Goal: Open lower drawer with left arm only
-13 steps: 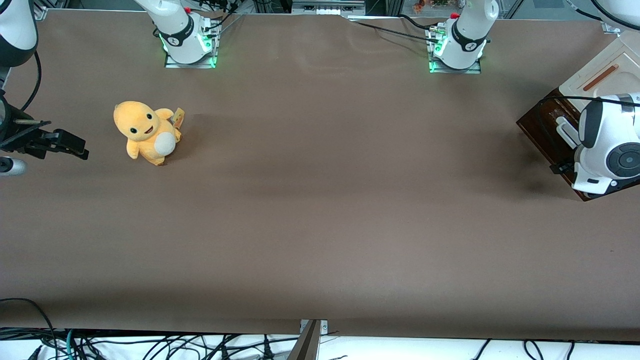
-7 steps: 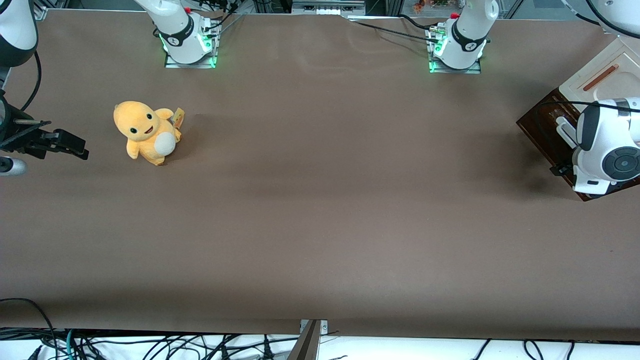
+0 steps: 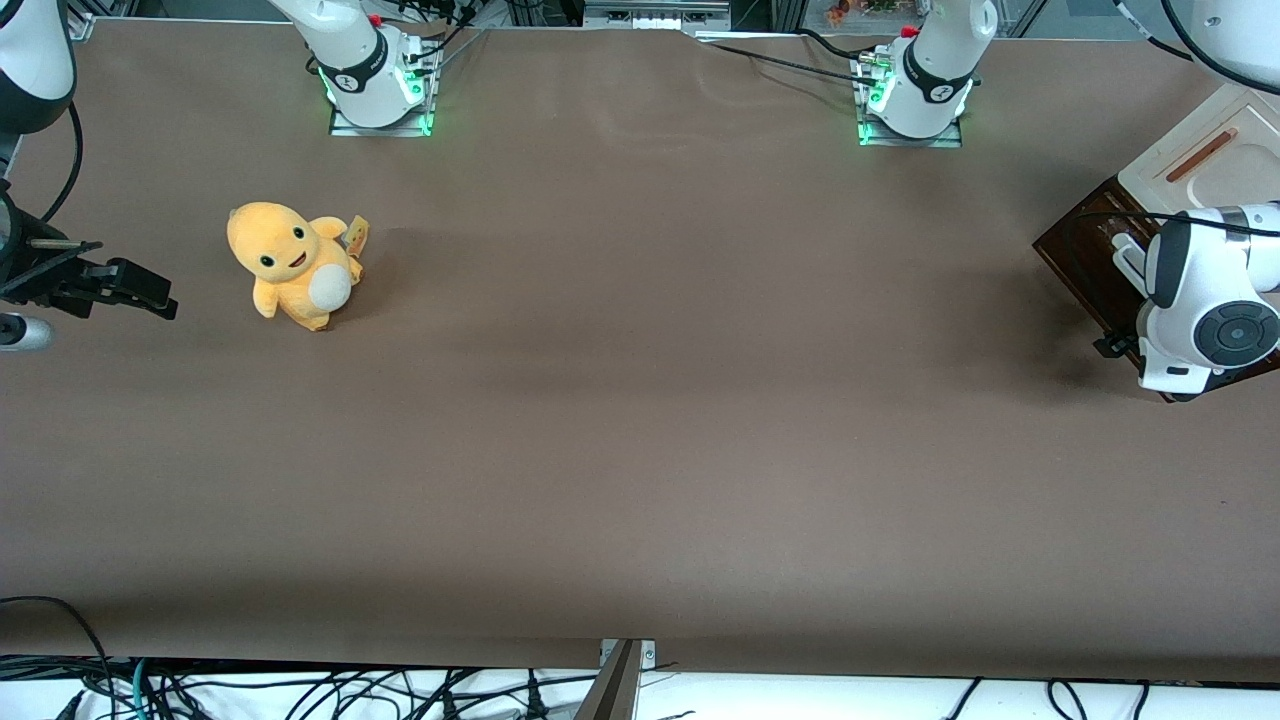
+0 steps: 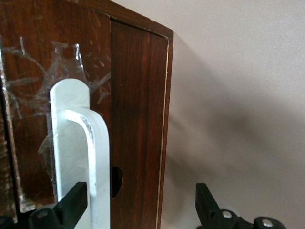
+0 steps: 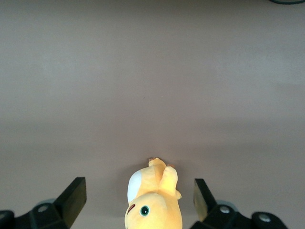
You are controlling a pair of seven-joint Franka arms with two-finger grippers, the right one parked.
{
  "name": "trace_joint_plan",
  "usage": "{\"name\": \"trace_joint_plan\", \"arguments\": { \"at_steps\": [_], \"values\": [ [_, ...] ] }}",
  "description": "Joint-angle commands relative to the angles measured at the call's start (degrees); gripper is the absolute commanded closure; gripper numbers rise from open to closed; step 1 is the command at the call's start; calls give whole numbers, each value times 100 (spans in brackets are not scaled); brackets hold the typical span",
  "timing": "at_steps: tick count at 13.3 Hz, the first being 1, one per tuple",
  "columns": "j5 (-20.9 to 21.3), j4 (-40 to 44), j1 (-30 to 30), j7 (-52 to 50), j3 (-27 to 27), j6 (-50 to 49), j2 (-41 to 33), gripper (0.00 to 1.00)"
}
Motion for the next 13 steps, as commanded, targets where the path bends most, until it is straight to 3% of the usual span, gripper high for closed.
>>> {"name": "trace_joint_plan", "arguments": {
  "at_steps": [1,13],
  "values": [
    [209,16,53,-344,-48,118,76,0],
    [77,201,-264,-855,-259,110,85,0]
  ]
}}
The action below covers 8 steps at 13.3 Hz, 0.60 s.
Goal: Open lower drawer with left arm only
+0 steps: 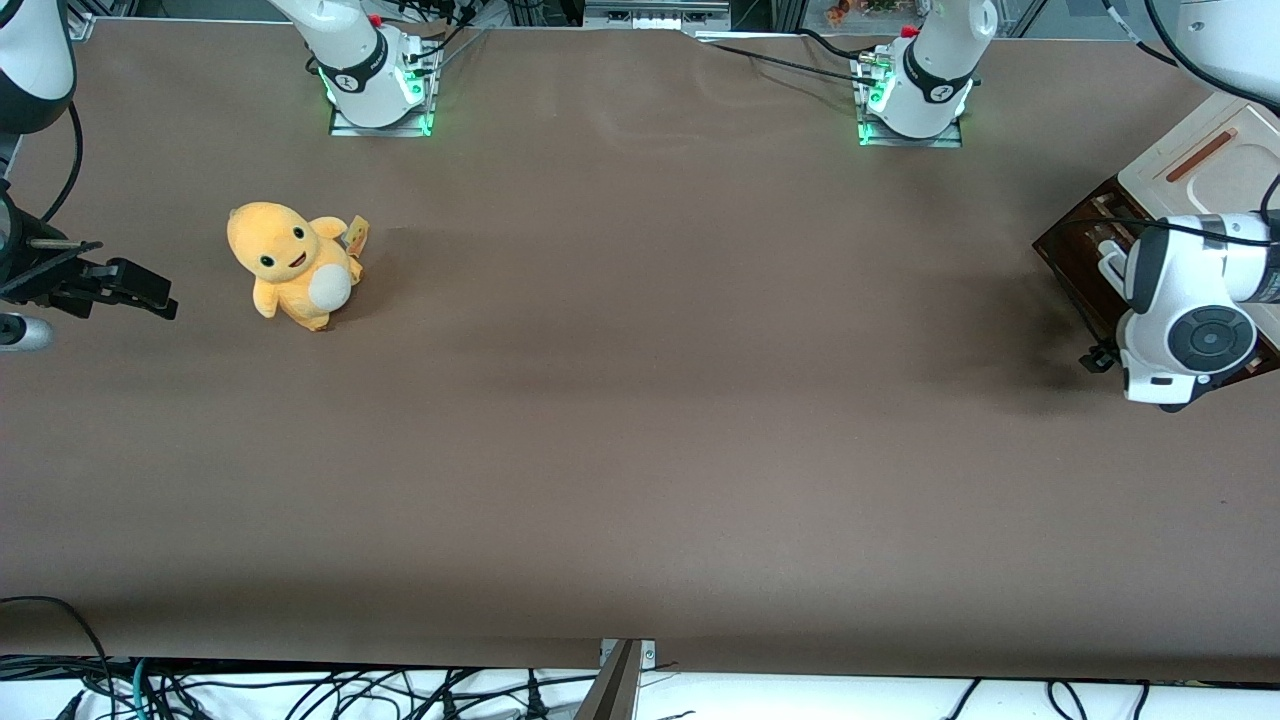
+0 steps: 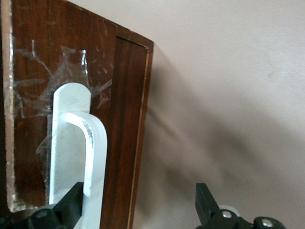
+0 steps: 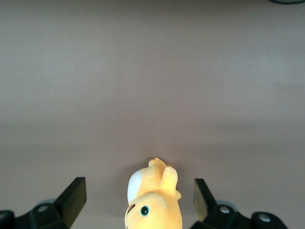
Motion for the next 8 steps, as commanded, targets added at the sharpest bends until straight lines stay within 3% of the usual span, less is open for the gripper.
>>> {"name": "trace_joint_plan", "arguments": {
  "at_steps": [1,8],
  "values": [
    [-54,149,-74,-146,-63,-6,29,0],
    [-196,255,-197,-401,-168,-33,100,0]
  ]
}}
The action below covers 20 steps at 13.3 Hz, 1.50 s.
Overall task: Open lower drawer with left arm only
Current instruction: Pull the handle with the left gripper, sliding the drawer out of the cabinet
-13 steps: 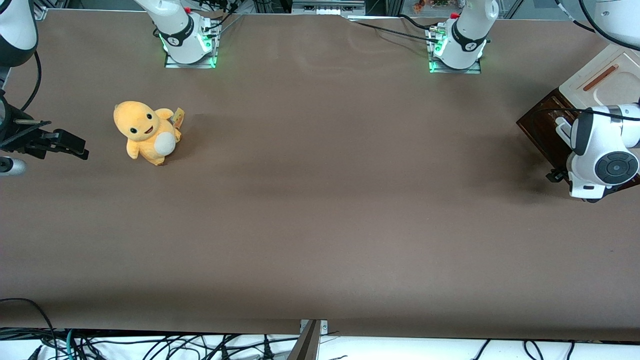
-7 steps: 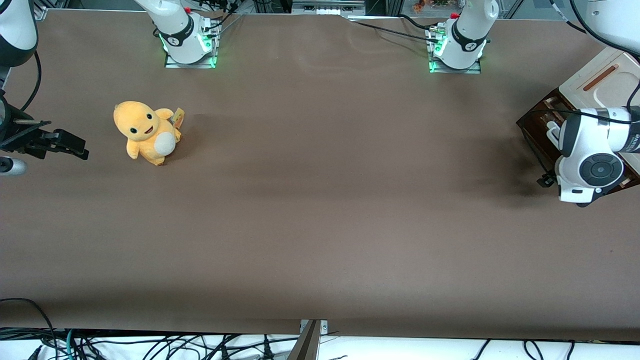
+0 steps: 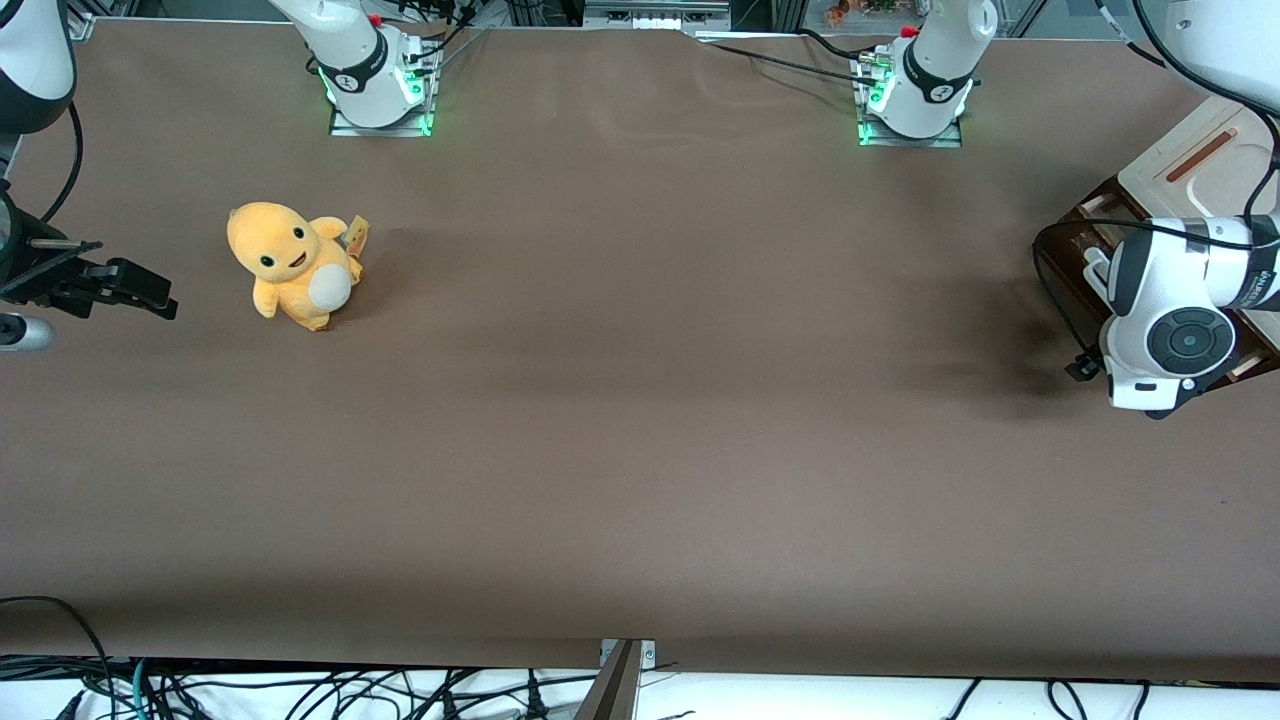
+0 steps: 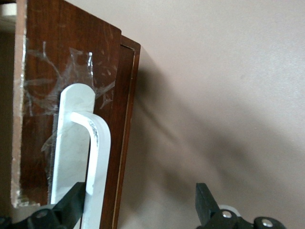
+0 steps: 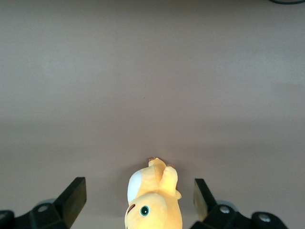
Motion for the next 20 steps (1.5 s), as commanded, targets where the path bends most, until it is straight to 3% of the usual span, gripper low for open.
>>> {"name": "trace_joint_plan", "arguments": {
  "at_steps": [1,15,20],
  "values": [
    [-149,178,-133,-148,-47,-32,95,0],
    [-167,371,-405,-377,-47,-41,218,0],
    [-158,721,-282,359,-12,-609,183,0]
  ]
}}
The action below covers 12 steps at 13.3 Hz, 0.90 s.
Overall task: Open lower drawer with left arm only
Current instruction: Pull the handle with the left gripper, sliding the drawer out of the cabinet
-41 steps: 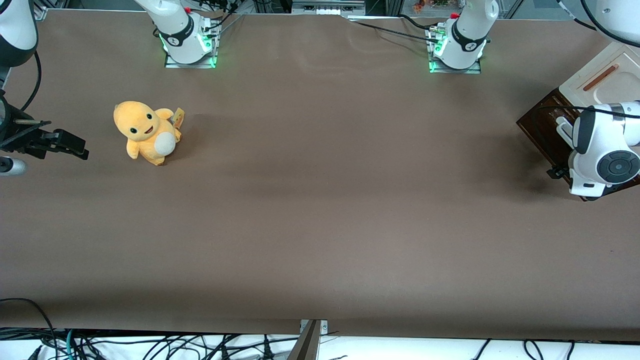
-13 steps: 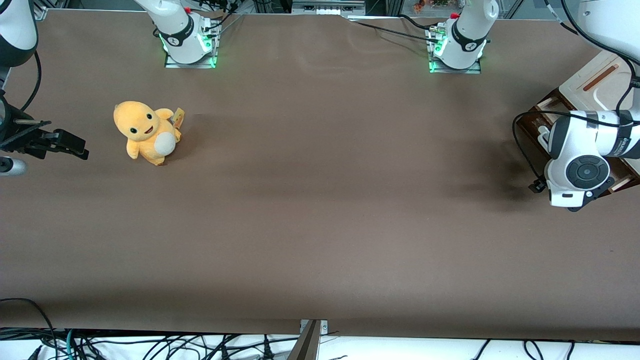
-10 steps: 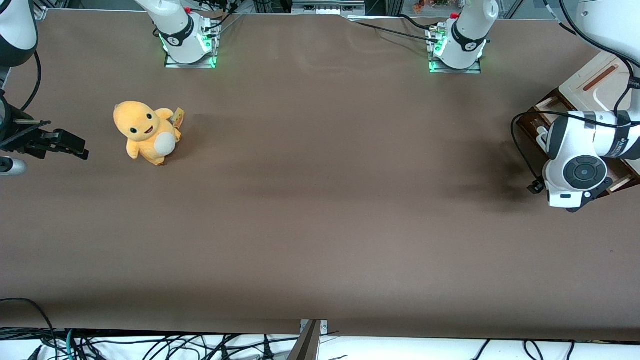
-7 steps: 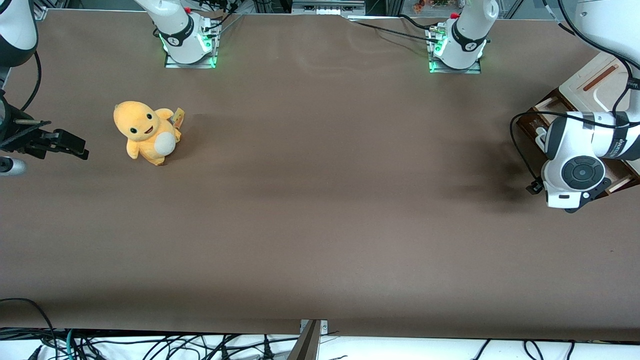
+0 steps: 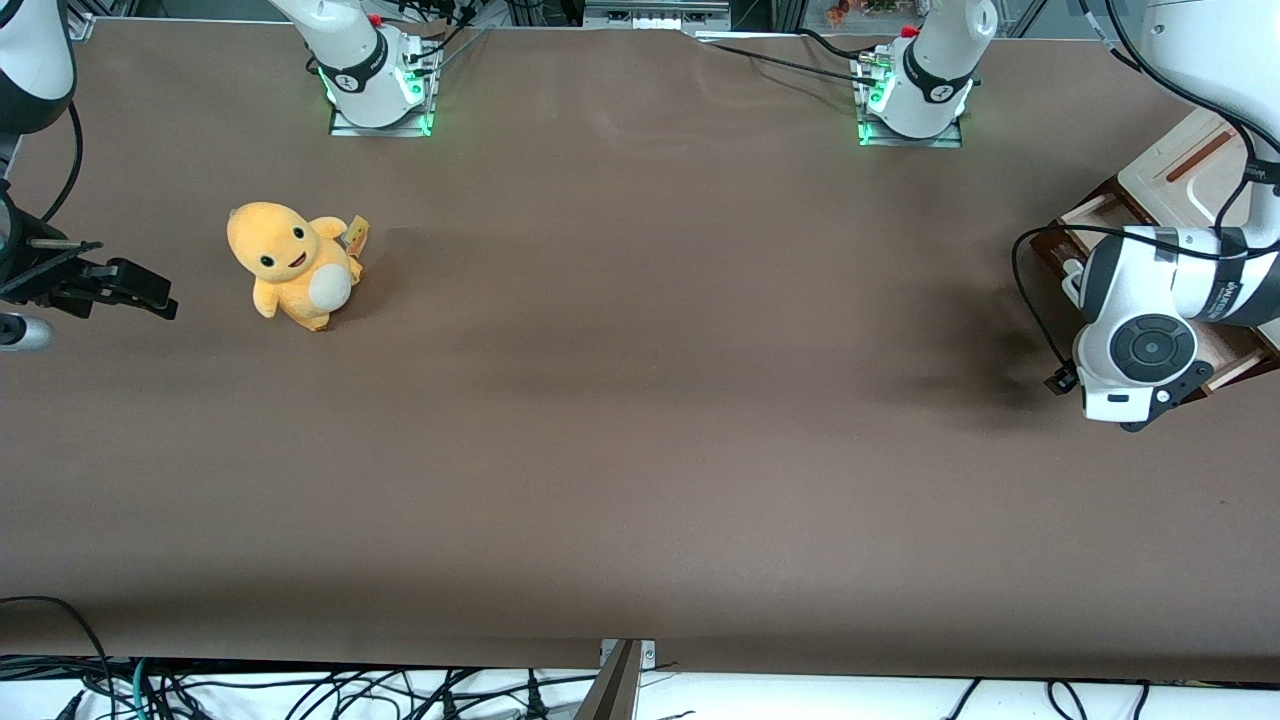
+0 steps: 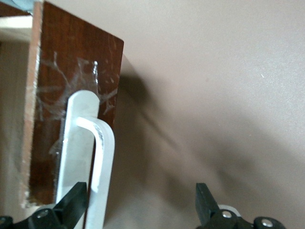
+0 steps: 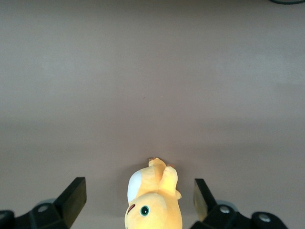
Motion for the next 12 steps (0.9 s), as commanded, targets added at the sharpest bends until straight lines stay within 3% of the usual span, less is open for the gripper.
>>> {"name": "trace_joint_plan", "arguments": {
  "at_steps": [1,3,8,10,12],
  "values": [
    [-151,599,38,628,7,-714,71,0],
    [-203,793,20,691,-19,-919,63,0],
    [-1441,1144,-42,1058,-405,-928,-78,0],
    [-2187,1417,11,1646,-415,-997,-113,0],
    [-2645,1523,229,2575,-397,-1392,-358,0]
  ]
}}
